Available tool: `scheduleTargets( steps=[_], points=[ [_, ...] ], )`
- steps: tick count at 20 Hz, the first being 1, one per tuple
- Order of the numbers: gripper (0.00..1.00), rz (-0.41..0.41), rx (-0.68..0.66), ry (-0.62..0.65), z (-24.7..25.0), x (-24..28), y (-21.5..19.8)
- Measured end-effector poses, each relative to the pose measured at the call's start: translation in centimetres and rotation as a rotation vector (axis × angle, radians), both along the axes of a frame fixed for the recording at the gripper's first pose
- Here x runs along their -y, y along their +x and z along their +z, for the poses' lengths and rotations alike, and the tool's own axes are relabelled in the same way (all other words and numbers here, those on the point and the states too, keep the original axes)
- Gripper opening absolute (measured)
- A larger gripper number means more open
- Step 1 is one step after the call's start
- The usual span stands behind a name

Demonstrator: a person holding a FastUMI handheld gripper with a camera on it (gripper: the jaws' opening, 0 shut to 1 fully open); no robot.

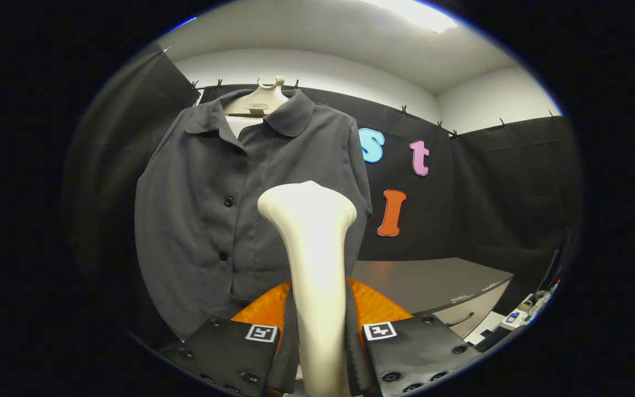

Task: Iron the clothes twice with a garment steamer, once on the left side and once on the right side.

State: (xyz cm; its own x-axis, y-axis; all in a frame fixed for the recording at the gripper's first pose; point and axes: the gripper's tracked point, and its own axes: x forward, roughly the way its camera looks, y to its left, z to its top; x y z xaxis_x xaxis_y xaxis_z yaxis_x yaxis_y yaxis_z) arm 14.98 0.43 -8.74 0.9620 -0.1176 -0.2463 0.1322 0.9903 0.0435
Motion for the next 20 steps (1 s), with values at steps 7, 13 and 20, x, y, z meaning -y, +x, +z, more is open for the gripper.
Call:
scheduleTargets(
  steps=[7,13,20],
  points=[
    [0.43,0.030,-0.077,-0.009,-3.7,-1.1,-3.8],
    [0.43,0.070,-0.161,0.003,-7.7,-2.5,-7.2],
    [0.43,0.080,-0.232,0.015,-10.6,-2.7,-10.6]
  ],
)
